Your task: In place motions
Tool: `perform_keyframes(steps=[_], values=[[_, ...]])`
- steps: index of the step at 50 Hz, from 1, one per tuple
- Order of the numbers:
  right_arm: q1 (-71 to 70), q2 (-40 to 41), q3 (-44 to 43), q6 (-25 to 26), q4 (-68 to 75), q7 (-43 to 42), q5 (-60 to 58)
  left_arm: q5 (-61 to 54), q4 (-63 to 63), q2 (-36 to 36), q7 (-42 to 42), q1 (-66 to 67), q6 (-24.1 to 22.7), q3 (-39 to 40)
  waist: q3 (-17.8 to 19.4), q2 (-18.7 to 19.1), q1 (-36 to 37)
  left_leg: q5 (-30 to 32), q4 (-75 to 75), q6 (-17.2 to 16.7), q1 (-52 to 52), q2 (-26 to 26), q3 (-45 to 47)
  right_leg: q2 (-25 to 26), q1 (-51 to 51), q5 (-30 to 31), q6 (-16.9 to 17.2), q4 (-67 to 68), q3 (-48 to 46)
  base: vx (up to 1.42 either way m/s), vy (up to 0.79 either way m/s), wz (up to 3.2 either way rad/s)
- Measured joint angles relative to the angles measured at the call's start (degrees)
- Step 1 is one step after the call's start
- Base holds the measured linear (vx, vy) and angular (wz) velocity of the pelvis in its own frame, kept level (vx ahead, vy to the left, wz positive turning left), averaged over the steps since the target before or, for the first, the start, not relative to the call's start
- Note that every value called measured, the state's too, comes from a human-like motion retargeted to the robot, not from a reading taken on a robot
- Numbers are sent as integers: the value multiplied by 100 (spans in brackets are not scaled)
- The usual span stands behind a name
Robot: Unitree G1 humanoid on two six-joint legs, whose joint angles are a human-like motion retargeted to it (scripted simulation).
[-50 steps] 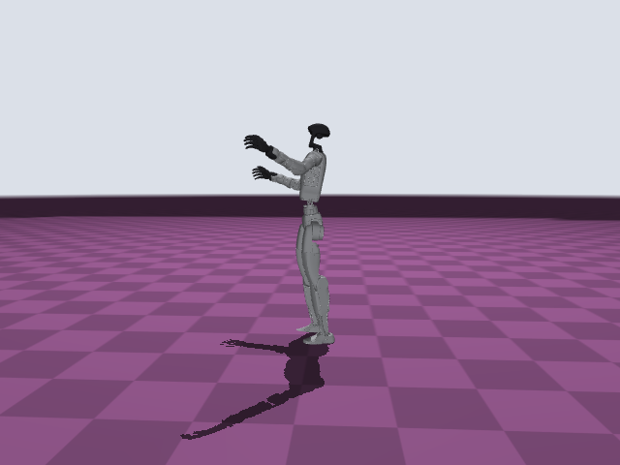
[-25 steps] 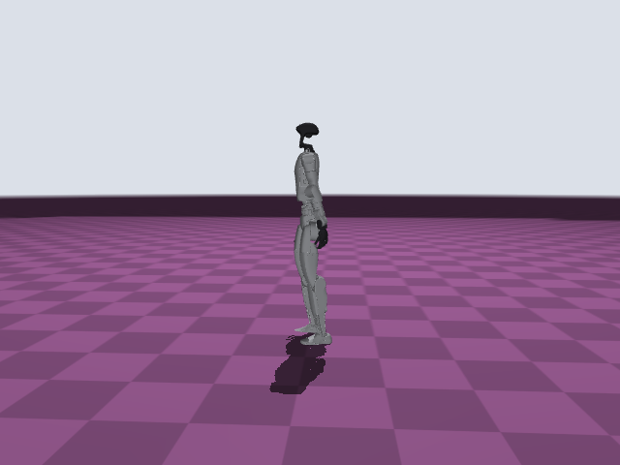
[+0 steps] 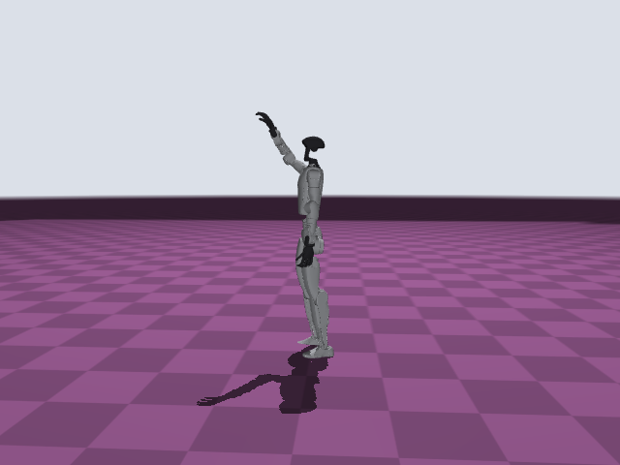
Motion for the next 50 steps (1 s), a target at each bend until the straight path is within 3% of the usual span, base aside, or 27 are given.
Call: perform_keyframes(steps=[2, 5, 7, 10, 12, 15, 17, 20, 25, 29, 32, 35, 37, 41, 46, 50], values=[[-1037, 252, 1108, -138, -1028, -364, -1089, 176, -115, -48, -57, -83, 16, -82, 31, 11, -2, 7, -6, -7, 26, -8, -17, 9, 57, -16, -3, -15, -28, 2, -2, 24], [-1889, 519, 1759, -587, -2721, -1419, -1812, 445, -253, -218, -144, -141, 79, -144, 87, 19, 54, 16, -13, -17, 82, 2, -14, 26, 146, -45, -1, -13, -60, 3, -2, 22], [-1934, 520, 1779, -1163, -3424, -2264, -1255, 526, -274, -371, -195, -148, 65, -149, 123, 43, 95, 10, -16, -20, 98, 3, -40, 37, 177, -63, 2, -9, -80, 1, 0, 9], [-1728, 191, 1695, -1928, -3464, -2742, -207, 591, -178, -544, -329, -39, 28, -99, 143, 95, 81, -4, -32, -17, 100, -6, -69, 55, 180, -76, 3, -14, -81, 0, 0, 0], [-1541, -235, 1555, -1881, -2812, -2870, -102, 657, 2, -607, -408, 88, 35, -39, 115, 132, 43, -8, -32, -20, 48, -2, -58, 52, 117, -70, 5, -17, -68, 0, 0, 0], [-1040, -853, 1090, -1097, -1262, -2723, -457, 685, 474, -663, -377, 227, 110, 40, 70, 177, 44, -9, -9, -32, -52, 16, -14, 41, 4, -51, 7, -24, -19, 0, 2, -13], [-210, -1006, 174, -700, 99, -2447, -385, 621, 895, -640, -367, 257, 216, 139, 37, 205, 6, -11, 12, -33, -120, 28, -7, 42, -57, -34, 11, -36, -8, 0, 0, 0], [1614, -807, -2256, -565, 2219, -1570, 190, 455, 1342, -565, -485, 381, 444, 366, -25, 208, -164, -3, 39, -30, -206, 45, -38, 47, -100, -15, 19, -58, -38, 0, 0, 0], [3860, -581, -6371, 383, 4774, 823, 2676, -8, 1381, -570, -516, 532, 566, 731, -50, 186, -349, 12, 93, -17, -343, 78, -112, 84, -137, 21, 28, -114, -94, 0, 0, 0], [5886, -848, -9243, 309, 6797, 2467, 4407, -90, 1133, -680, -614, 547, 515, 969, -36, 248, -516, 34, 118, -10, -498, 95, -175, 107, -221, 26, 35, -143, -163, -1, 1, 5], [7786, -312, -11108, 554, 7392, 2426, 5487, -97, 1050, -686, -717, 588, 457, 952, -22, 316, -730, 46, 112, -6, -563, 93, -200, 119, -275, 24, 26, -151, -205, -1, 7, 3], [8852, 834, -12102, 70, 7203, 1436, 6640, 29, 1014, -658, -728, 594, 467, 783, 98, 385, -829, 42, 94, -7, -506, 95, -163, 126, -275, 27, 12, -135, -158, 1, 18, -20], [9046, 1389, -12227, -108, 7191, 1140, 6997, 190, 969, -664, -765, 632, 461, 696, 178, 492, -897, 32, 67, -12, -423, 118, -80, 147, -272, 37, 5, -121, -68, 4, 22, -47], [9078, 1897, -12036, 266, 7358, 1136, 7241, 614, 830, -611, -734, 694, 463, 630, 239, 647, -989, -1, 22, -26, -311, 156, 94, 181, -329, 79, -7, -104, 97, 1, 17, -54], [8749, 1689, -11506, 333, 6786, 467, 7406, 853, 676, -475, -628, 626, 483, 425, 253, 594, -882, -21, 11, -3, -197, 111, 140, 161, -271, 87, -15, -90, 153, 1, 6, -13], [8140, 1304, -10646, 561, 5242, 183, 6564, 827, 573, -440, -794, 509, 507, 300, 164, 536, -760, -27, 3, 15, -168, 65, 105, 122, -193, 67, 1, -91, 81, 3, 1, 14]])
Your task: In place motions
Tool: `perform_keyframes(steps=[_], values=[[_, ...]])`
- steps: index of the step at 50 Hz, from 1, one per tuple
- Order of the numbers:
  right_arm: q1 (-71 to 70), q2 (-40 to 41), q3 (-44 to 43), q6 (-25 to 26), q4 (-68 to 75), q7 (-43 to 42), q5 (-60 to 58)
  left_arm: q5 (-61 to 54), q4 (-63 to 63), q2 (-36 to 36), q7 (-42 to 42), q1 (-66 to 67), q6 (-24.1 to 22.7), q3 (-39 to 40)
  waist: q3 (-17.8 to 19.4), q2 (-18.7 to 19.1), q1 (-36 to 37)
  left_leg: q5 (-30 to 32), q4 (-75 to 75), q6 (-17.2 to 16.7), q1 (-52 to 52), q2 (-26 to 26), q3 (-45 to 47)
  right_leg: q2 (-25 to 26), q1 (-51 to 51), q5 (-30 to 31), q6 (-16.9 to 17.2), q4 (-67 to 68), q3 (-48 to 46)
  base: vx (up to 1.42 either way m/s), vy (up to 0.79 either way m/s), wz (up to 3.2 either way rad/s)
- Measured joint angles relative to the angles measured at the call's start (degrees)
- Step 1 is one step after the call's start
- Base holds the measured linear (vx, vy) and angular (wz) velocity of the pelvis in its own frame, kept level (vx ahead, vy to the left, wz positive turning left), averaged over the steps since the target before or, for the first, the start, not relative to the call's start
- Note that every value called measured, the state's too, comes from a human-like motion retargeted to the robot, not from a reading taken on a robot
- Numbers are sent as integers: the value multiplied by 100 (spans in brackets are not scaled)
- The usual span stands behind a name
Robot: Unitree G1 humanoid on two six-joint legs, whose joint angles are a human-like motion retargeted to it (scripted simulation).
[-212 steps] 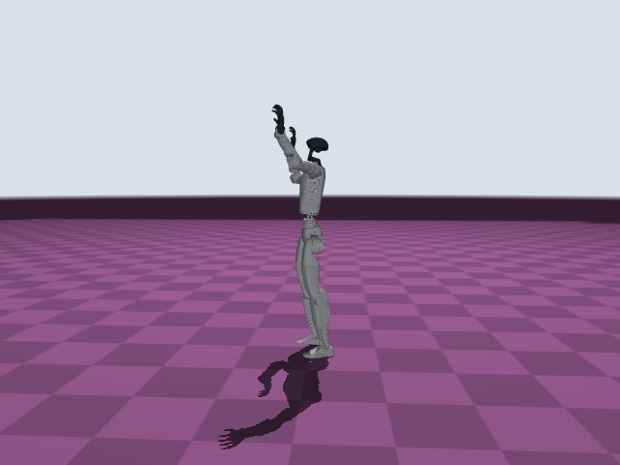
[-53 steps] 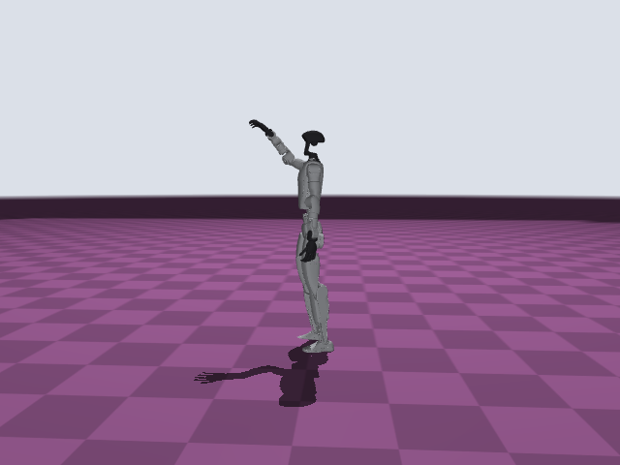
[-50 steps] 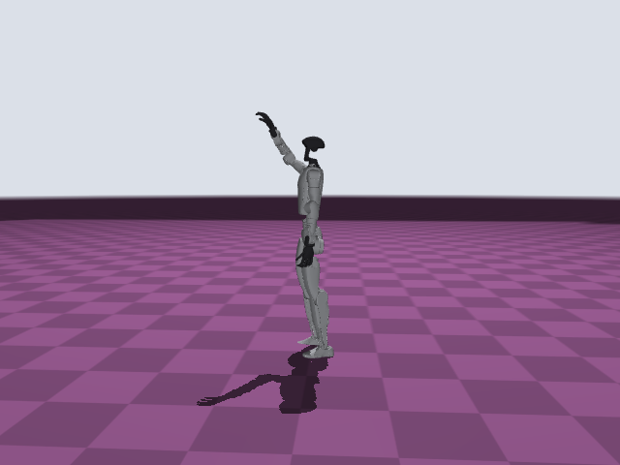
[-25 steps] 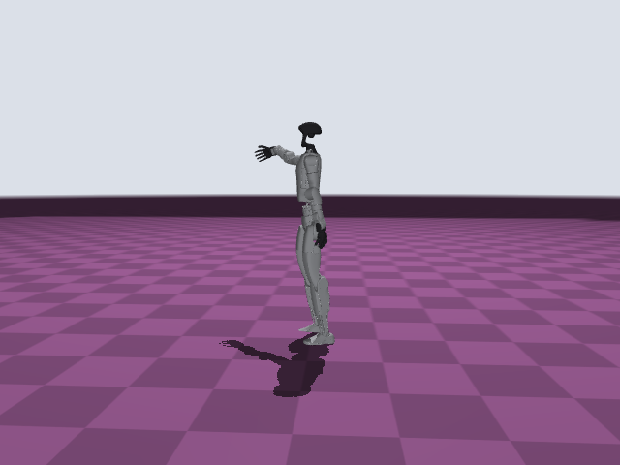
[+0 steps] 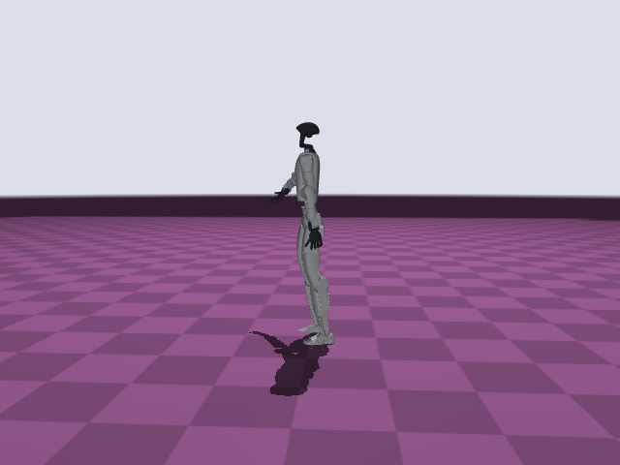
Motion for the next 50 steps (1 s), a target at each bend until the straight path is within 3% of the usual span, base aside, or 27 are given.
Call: perform_keyframes(steps=[7, 13, 19, 22, 25, 29, 32, 35, 40, 42, 47, 50], values=[[-2061, -1178, 2801, -26, -2498, -1002, -2081, -194, 6, 0, -77, -137, 9, -40, -102, -53, 145, 2, 13, 8, 50, -51, -26, -54, 114, -22, 16, -6, -67, 1, -2, 5], [-3549, -2103, 5003, -232, -4840, -1986, -4339, -134, 278, 302, 31, -329, 31, -400, -5, -408, 452, 28, -19, -8, 236, -124, -42, -122, 308, -51, 19, -13, -115, -4, -14, 12], [-5165, -2951, 6993, -1116, -7111, -2813, -6347, -16, 619, 517, 75, -716, 153, -603, 262, -779, 800, 51, -52, -19, 461, -149, -84, -105, 565, -105, 3, -14, -150, -5, -10, 16], [-6604, -3146, 8614, -1447, -8159, -2953, -7117, -114, 662, 465, 22, -704, 90, -518, 228, -821, 763, 54, -63, -23, 464, -142, -149, -81, 609, -129, 6, -17, -200, 4, -1, 25], [-8105, -3000, 10203, -1816, -8815, -3059, -7385, -92, 684, 379, -96, -616, 46, -411, 158, -762, 654, 55, -60, -21, 438, -137, -219, -58, 638, -146, 7, -30, -266, 4, 1, 16], [-8673, -2933, 10840, -2389, -8477, -3800, -7093, 50, 806, 287, -113, -638, 78, -465, 193, -634, 696, 47, -57, -20, 449, -127, -240, -39, 675, -154, 5, -40, -304, 0, 0, 0], [-8310, -3059, 10592, -2197, -7227, -3918, -6668, 117, 882, 203, -80, -691, 133, -533, 215, -502, 797, 39, -53, -13, 445, -117, -230, -28, 664, -149, 6, -37, -295, 1, 7, -5], [-7159, -2897, 9479, -1761, -5345, -3662, -6128, 73, 849, 120, -43, -650, 152, -483, 156, -390, 776, 33, -34, -8, 399, -99, -223, -17, 631, -139, 8, -41, -296, 3, 10, -2], [-4157, -2062, 5722, -544, -3106, -2033, -5237, -87, 744, 219, -25, -484, 142, -289, 36, -422, 527, 31, 4, 1, 309, -81, -263, -6, 578, -126, 11, -51, -307, 1, 7, 0], [-3176, -1663, 4330, -405, -2735, -1277, -4513, -96, 739, 228, -36, -443, 171, -258, -14, -403, 474, 21, 10, 5, 265, -74, -263, 3, 516, -116, 9, -52, -273, 0, 8, -16], [-867, -564, 1827, -1477, -2145, 114, -2432, 42, 736, 200, -81, -283, 231, -283, -74, -325, 394, -3, -14, 11, 286, -43, -135, 30, 383, -71, -11, -30, -105, 4, 8, -37], [170, 263, 1022, -1972, -1587, 624, -2238, 199, 738, 96, -125, -202, 269, -257, -54, -234, 349, -18, -39, 7, 349, -16, -12, 49, 323, -32, -24, -18, -6, 5, 6, -48]])
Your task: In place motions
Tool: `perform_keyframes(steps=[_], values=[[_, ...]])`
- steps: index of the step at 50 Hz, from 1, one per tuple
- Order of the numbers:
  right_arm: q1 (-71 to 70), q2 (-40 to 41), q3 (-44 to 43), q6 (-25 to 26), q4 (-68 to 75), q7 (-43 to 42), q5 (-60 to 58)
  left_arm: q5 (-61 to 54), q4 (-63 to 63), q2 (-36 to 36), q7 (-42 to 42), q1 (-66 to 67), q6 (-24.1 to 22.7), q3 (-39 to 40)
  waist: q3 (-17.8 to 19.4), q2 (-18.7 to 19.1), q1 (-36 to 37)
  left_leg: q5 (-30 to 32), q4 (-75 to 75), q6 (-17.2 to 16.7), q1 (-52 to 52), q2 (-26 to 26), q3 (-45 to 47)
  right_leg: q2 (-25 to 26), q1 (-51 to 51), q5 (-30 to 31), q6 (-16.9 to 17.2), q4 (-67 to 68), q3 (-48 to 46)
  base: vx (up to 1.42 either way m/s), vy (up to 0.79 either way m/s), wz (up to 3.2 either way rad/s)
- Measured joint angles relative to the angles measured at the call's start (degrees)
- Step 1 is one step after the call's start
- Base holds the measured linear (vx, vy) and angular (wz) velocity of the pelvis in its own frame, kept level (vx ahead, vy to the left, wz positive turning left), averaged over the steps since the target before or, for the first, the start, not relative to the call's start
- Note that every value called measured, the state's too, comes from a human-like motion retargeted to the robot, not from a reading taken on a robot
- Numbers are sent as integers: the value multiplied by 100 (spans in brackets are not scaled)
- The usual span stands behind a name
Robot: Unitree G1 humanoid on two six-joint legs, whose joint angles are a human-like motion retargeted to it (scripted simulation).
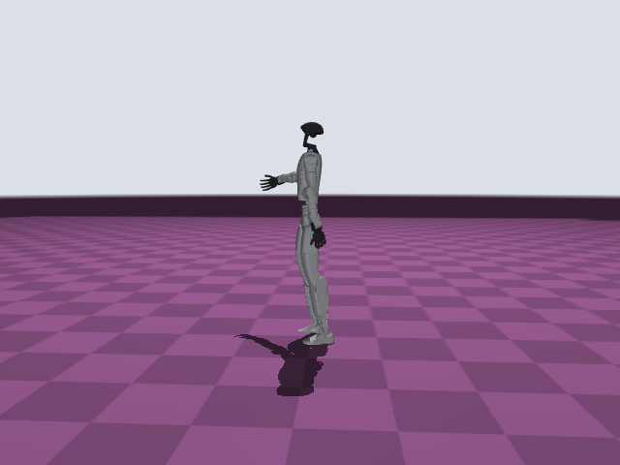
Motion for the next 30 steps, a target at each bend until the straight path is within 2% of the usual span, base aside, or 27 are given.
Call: perform_keyframes(steps=[3, 7, 9, 10, 13, 15, 17, 20, 22, 25, 28, 30], values=[[818, 854, -519, -47, 1061, 267, -576, 111, 26, -143, -216, -4, 110, 296, 72, 48, -31, -6, -23, -9, 77, 17, 119, -1, -39, 42, -6, 17, 93, 2, 4, -43], [1751, 1792, -726, 532, 2664, 1239, -1488, -341, 86, -304, -585, -116, 279, 1086, 201, 148, -107, 5, -29, -22, 132, 33, 204, -8, -59, 77, -14, 27, 189, 2, 2, -20], [2213, 2357, -924, 634, 3140, 1545, -1538, -587, 126, -274, -652, -197, 435, 1669, 239, 217, -112, 15, -23, -30, 116, 30, 203, -21, -76, 88, -19, 21, 194, 3, 1, 0], [2440, 2665, -1071, 662, 3312, 1538, -1391, -671, 149, -219, -650, -224, 565, 1976, 242, 256, -95, 20, -22, -35, 104, 28, 205, -28, -87, 91, -20, 18, 198, 8, 1, 1], [2994, 3463, -1586, 736, 3668, 1075, -1, -685, 286, 346, -474, -82, 1020, 2684, 160, 358, 57, 17, -8, -50, 0, 25, 155, -45, -173, 91, -13, 16, 201, 10, -1, 2], [3273, 3708, -1808, 835, 3817, 677, 1182, -659, 302, 877, -239, 220, 1347, 3039, 98, 442, 108, 8, 4, -57, -80, 30, 97, -42, -238, 85, -11, 21, 210, 9, -1, 2], [3379, 3760, -1873, 677, 3817, -119, 2160, -586, 302, 1503, 57, 620, 1610, 3547, 67, 552, 72, -6, 7, -60, -123, 46, 82, -18, -293, 80, -18, 28, 233, 6, 6, -7], [3149, 3368, -1894, 360, 3817, -1216, 2687, -479, 302, 2622, 407, 1188, 1961, 4579, 108, 733, -9, -31, -6, -58, -125, 94, 137, 41, -359, 87, -25, 40, 299, -4, 14, -21], [2825, 2724, -2022, 530, 3555, -1452, 2488, -586, 302, 3509, 508, 1486, 2099, 5352, 80, 886, 39, -55, -30, -53, -134, 125, 196, 80, -437, 96, -20, 50, 352, -5, 26, -30], [2214, 1200, -2239, 857, 3095, -1286, 1830, -1496, 302, 5110, 710, 1757, 2044, 6312, -148, 1090, 294, -82, -63, -42, -225, 153, 285, 111, -602, 98, -1, 68, 429, -4, 30, -20], [1276, -666, -1801, 1052, 2728, -1235, 1104, -2575, 155, 6882, 1178, 1433, 1465, 6521, -512, 1088, 548, -92, -65, -35, -419, 104, 275, 40, -771, 71, 23, 91, 378, -4, 17, 22], [132, -1736, -865, 1083, 2461, -1423, 666, -2790, -292, 7798, 1408, 673, 1128, 5985, -669, 1018, 565, -89, -43, -29, -523, 49, 218, -33, -803, 41, 35, 100, 295, -2, 4, 52]])
